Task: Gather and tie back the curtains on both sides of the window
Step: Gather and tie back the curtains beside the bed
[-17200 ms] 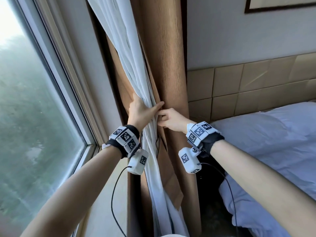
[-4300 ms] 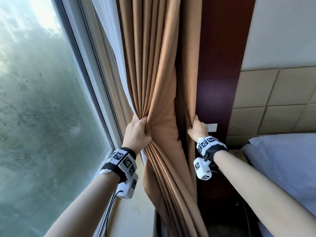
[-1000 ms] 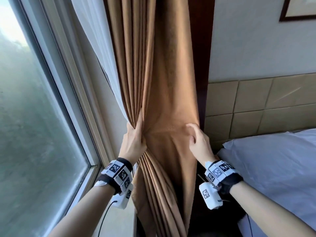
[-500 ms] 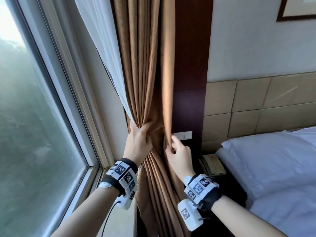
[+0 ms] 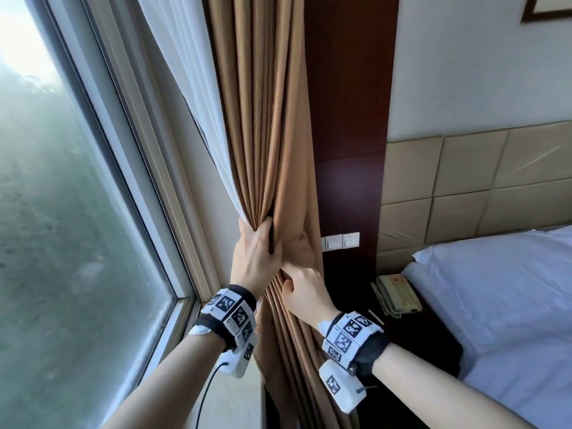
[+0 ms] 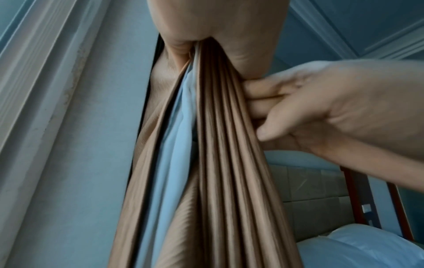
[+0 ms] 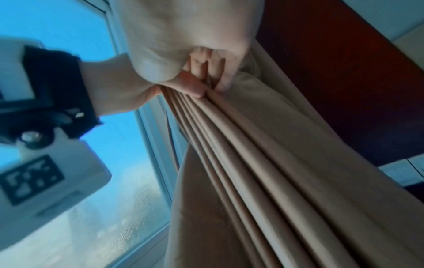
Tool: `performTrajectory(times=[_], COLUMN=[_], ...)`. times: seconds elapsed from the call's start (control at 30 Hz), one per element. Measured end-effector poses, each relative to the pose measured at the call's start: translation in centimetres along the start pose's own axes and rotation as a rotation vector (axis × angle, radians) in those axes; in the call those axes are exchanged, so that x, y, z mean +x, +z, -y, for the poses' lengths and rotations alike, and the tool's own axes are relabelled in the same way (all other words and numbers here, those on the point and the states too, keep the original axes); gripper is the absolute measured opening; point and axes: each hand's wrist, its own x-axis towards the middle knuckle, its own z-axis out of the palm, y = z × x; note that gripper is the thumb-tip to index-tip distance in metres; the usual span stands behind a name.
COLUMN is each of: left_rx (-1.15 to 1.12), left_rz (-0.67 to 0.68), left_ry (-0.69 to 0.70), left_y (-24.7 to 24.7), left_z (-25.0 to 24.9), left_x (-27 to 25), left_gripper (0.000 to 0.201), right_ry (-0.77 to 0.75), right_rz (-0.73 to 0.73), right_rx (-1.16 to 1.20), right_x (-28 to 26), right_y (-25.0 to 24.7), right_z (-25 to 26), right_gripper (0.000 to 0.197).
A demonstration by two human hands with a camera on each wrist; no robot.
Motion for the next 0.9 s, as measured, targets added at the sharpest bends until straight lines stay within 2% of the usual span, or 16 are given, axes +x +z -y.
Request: performTrajectory(times=[0.07,0.17,0.3,0.37,0.43,0.5,0.6,0.77,0.8,0.87,0.9], left_rx=[0.008,0.03,0.022,0.013,0.003,-0.01,-0.029,-0.061,-0.066,-0.072,-0.071], left_rz=[0.012,0.03,0.019,0.008,0.008,0.006,-0.011,0.004,0.011,0.019,0.016], left_ry=[0.041,0.089,0.084,0.103,0.109,0.11,0.109,0.116,0.125,0.131,0.126], left_y=[-0.3,-1.0,-1.5,-1.5,-1.4,-1.3,-1.1,-0.4,-0.3,-0.2,-0.3], left_z=[0.7,2.2,3.7,4.0,4.2,4.2,3.8,3.1,3.0,2.8,2.7], left_x=[0.5,1.2,1.3,1.3,1.4,1.4,1.3,0.8,0.8,0.7,0.7], left_gripper=[0.023,0.03,0.041,0.041,0.042,0.044,0.043,0.05,0.053,0.054,0.054], right_ry=[0.048,0.116,0.329,0.419,0.468,0.498,0.552,0.573,0.573,0.567,0.55], right_rz=[0.121,0.219,0.086,0.019,-0.004,0.019,0.052,0.032,0.048,0.074,0.067], right_rx=[0.183,0.389,0.389,0.36,0.258,0.189,0.241,0.369,0.406,0.459,0.466], right_x=[0.7,1.8,4.4,6.2,7.9,9.4,12.0,16.3,17.3,19.1,19.3], right_y=[-0.1,-1.3,-3.0,-3.7,-4.4,-4.8,-4.5,-1.2,-0.1,1.8,1.8], right_z=[-1.2,-2.8,-6.2,-8.0,-9.3,-10.2,-11.1,-13.9,-15.4,-17.8,-17.4], right_gripper=[0.052,0.045,0.035,0.037,0.048,0.069,0.106,0.154,0.158,0.154,0.151])
